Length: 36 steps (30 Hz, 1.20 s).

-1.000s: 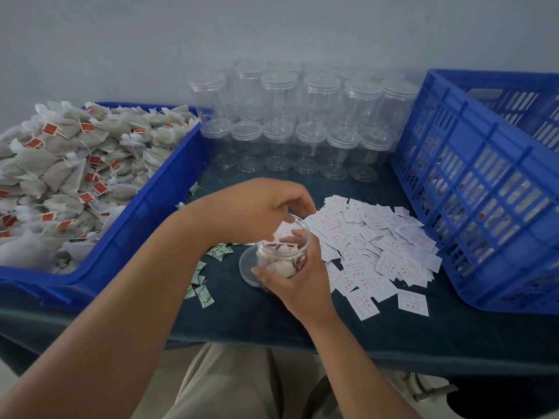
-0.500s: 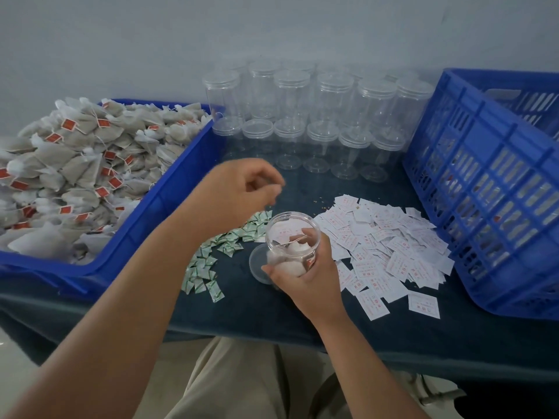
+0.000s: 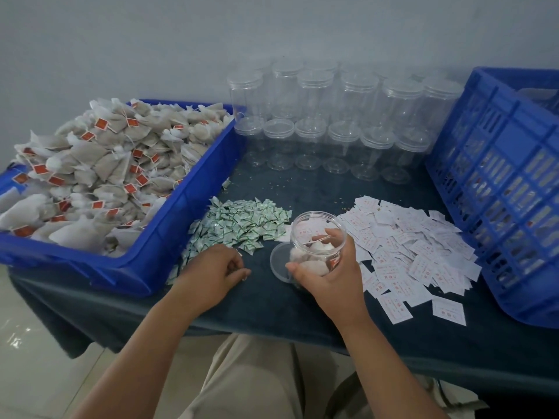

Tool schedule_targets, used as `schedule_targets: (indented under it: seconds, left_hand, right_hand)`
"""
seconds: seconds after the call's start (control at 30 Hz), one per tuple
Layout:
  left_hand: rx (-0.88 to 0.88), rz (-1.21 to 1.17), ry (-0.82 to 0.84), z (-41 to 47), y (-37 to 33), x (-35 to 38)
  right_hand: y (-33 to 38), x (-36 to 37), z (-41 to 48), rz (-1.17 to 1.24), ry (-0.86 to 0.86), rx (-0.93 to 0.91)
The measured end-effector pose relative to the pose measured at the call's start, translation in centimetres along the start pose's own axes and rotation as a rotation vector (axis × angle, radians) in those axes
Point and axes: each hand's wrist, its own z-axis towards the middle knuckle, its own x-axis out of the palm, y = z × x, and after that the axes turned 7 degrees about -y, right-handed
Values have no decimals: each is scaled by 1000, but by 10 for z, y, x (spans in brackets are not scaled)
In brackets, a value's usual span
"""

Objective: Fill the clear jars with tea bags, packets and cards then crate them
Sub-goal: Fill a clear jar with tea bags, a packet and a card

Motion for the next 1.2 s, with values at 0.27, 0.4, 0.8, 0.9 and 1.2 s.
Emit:
schedule_targets:
  seconds: [0.27, 0.4, 0.8, 0.9, 1.2]
  left_hand:
    - [-120, -479, -420, 17, -55, -32]
    - [196, -573, -335, 23, -110, -71]
    - [17, -507, -326, 68, -132, -21]
    - [79, -79, -89, 91, -121, 8]
    - [-6, -97, 61, 127, -118, 52]
  right_hand:
    - [-1, 0, -1, -42, -5, -11]
    - [-1, -1, -1, -50, -11, -29]
    - [2, -3, -5, 28, -238, -66]
    - [3, -5, -3, 57, -380, -35]
    - [-4, -5, 13, 169, -463, 72]
